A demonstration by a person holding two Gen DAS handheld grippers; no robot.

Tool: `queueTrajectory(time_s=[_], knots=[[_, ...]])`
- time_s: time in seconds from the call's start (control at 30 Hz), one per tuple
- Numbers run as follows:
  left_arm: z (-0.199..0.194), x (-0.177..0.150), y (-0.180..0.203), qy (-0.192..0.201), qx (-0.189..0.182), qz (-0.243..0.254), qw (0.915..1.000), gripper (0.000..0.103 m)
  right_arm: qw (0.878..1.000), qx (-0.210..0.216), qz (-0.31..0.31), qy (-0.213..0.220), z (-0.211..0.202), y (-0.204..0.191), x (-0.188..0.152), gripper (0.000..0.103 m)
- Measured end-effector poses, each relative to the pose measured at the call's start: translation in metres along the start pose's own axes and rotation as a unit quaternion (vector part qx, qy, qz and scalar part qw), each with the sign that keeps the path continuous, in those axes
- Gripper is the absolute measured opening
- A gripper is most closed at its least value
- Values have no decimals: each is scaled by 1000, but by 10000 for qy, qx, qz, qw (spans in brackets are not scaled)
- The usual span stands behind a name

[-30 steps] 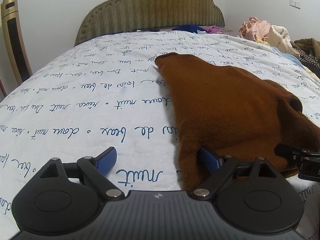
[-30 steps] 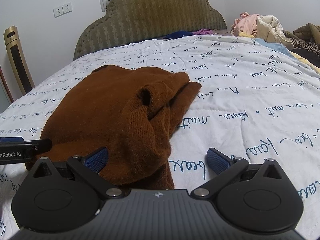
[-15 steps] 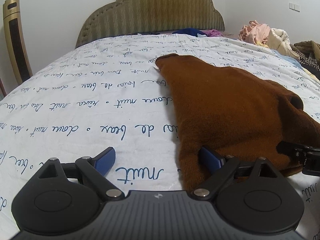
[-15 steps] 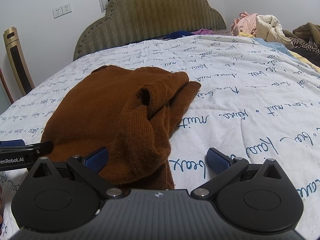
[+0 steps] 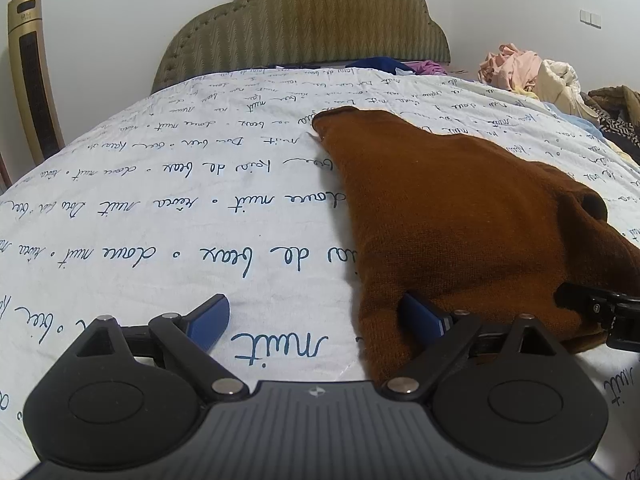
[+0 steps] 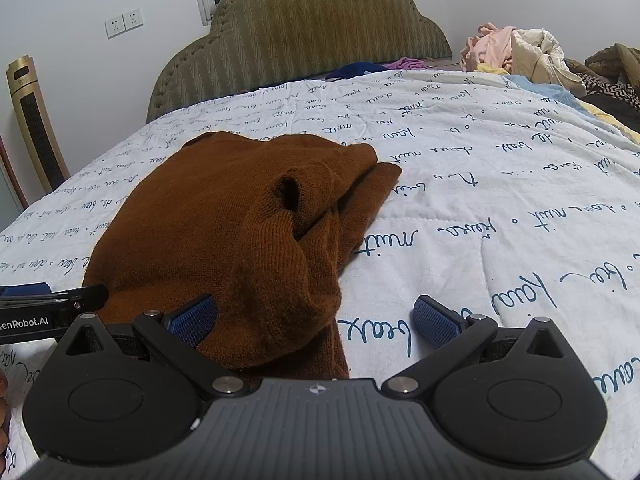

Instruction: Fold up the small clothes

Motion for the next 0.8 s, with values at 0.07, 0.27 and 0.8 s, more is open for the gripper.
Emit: queueTrajectory(time_s=[0.07,0.27,0.8], knots=[[0,0,0,0,-8,-13,10000,94,10000,1,0,0,0,0,0,103],[0,0,-1,2,-15,-28,10000,94,10000,4,2,0,0,0,0,103],[1,-1,-1,0,-36,-54,10000,95,10000,8,3,0,0,0,0,103]])
Point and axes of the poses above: each gripper's, at about its wrist camera, not at the fingertips, and z roughly the way its jaws point, y to its right, x to its top, the point moved 6 cm from there along z, roughly the way its jaws point, and after that the axes turned 1 degree about -x, right-handed, at the moved point
